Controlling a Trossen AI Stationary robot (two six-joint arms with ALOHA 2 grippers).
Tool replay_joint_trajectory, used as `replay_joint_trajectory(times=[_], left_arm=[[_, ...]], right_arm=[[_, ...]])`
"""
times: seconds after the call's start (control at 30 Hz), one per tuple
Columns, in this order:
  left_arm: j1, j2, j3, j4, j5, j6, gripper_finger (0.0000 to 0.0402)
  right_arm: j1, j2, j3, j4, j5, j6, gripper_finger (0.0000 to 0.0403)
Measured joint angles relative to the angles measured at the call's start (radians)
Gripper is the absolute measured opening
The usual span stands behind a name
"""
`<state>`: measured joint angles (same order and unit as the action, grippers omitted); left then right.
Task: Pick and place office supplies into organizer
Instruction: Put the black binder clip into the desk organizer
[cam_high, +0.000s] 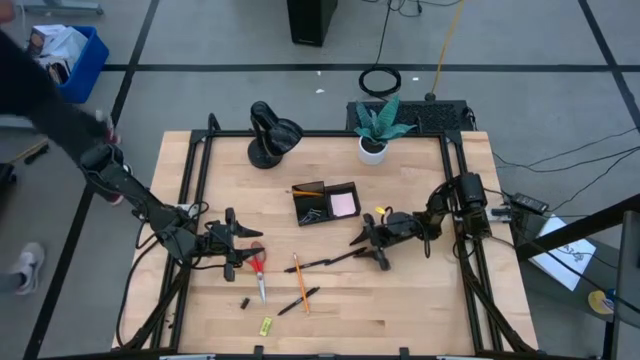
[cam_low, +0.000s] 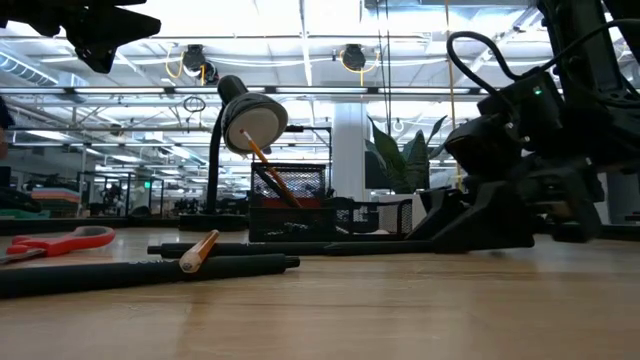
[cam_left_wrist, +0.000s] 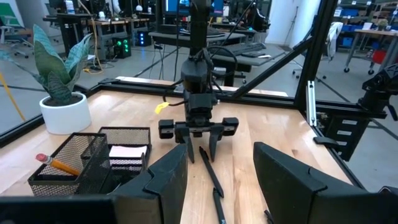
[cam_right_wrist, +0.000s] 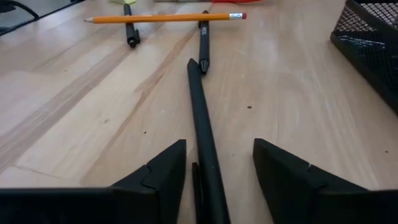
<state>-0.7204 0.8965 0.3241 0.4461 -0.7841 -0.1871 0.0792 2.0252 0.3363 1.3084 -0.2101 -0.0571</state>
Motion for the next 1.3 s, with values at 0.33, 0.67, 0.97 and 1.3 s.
replay_joint_trajectory(times=[0.33,0.67,0.97,1.3], left_arm=[[0.000,0.000,0.000,-0.001,0.000,0.000,0.0186],[0.000,0.000,0.000,0.000,0.000,0.000,0.0186],[0.000,0.000,0.000,0.000,0.000,0.000,0.0186],[0.000,0.000,0.000,0.000,0.000,0.000,0.0186]], right_arm=[[-0.001,0.001,-0.023,-0.015,-0.022,0.015,0.0069],[0.001,0.003,-0.031,-0.019,-0.032,0.049,0.0055],[0.043,0.003,-0.031,0.058,-0.031,0.075,0.0043],[0.105,-0.007,-0.028,0.097,-0.042,0.080,0.0058]])
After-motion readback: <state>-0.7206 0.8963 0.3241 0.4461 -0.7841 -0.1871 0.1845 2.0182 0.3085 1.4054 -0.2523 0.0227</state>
